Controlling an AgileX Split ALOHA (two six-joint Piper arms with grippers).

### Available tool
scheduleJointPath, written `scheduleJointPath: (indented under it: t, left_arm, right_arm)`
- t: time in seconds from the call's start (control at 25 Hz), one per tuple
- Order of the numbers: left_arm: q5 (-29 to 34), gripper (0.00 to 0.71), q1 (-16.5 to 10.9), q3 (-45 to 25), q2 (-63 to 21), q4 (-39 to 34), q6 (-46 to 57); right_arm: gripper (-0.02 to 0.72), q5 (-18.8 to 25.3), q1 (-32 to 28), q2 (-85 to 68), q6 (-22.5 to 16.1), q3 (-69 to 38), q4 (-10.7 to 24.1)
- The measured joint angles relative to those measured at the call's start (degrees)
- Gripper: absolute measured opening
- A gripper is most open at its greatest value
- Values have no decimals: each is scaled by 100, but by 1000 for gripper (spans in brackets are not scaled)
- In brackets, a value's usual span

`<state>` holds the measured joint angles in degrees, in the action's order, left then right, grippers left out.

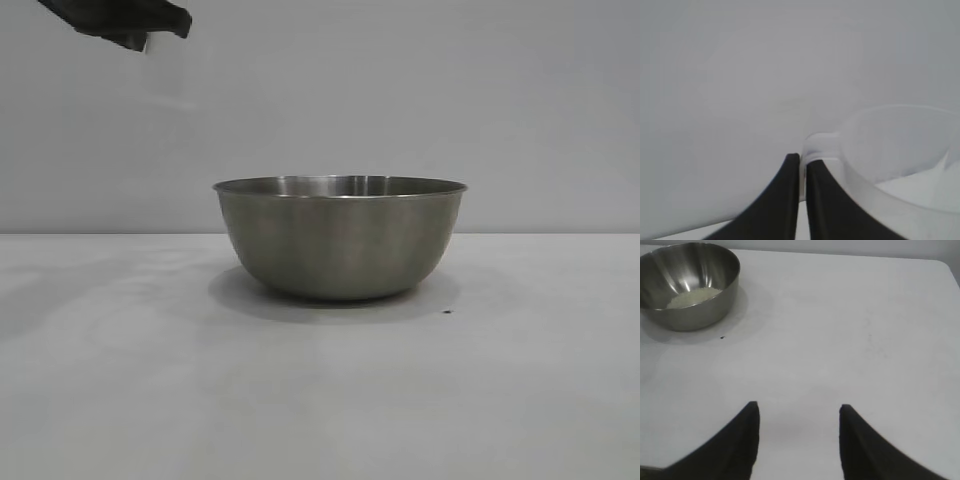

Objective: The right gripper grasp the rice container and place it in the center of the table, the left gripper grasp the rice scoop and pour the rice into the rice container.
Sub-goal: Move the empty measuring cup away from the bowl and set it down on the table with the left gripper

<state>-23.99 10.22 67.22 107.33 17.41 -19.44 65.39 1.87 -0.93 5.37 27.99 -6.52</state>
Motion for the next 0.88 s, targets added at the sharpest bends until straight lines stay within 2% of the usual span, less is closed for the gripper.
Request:
scheduleJointPath:
  t: [0.16, 0.32, 0.88]
  left_arm:
    - [-261, 0, -317, -420, 0, -1111, 1195]
    - [-854, 0, -427, -969, 0, -1861, 1509]
    - [-3047, 0, -427, -2216, 449, -2150, 1624]
  right_arm:
    - [315, 0, 0, 0, 0, 0, 0]
    - [315, 0, 0, 0, 0, 0, 0]
    - [315, 0, 0, 0, 0, 0, 0]
